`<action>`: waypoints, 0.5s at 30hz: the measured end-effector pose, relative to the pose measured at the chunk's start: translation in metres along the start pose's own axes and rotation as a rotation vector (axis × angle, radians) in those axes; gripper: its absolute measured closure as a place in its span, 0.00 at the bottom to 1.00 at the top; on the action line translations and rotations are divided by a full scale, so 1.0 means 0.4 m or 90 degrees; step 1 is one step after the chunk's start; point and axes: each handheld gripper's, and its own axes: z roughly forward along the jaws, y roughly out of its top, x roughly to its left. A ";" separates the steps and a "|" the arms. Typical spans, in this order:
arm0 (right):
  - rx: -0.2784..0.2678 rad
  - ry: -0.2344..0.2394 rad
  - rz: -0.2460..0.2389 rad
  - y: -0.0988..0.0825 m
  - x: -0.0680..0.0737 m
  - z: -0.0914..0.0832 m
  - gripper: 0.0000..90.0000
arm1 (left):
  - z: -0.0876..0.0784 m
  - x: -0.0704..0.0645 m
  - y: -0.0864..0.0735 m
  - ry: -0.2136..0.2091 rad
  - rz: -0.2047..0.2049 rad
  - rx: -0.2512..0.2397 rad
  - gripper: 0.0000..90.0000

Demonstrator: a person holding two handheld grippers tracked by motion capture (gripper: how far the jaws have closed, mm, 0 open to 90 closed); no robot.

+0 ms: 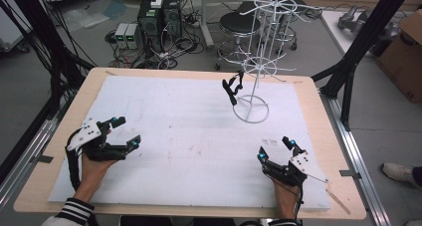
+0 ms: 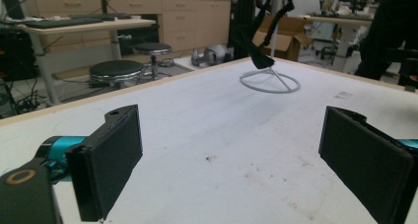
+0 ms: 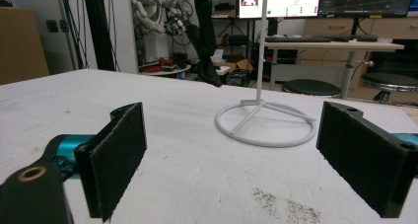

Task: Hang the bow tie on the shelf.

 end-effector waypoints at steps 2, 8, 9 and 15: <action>0.000 0.000 0.001 0.000 0.000 0.000 0.12 | -0.013 0.007 -0.018 0.016 -0.002 -0.001 0.11; 0.002 0.000 0.000 0.000 0.000 0.000 0.12 | -0.031 0.017 -0.063 0.042 -0.008 -0.017 0.11; 0.002 0.000 0.001 0.000 0.001 0.000 0.12 | -0.031 0.017 -0.068 0.044 -0.009 -0.014 0.11; 0.001 -0.001 0.001 0.000 0.001 0.000 0.12 | -0.032 0.018 -0.083 0.058 0.010 -0.012 0.11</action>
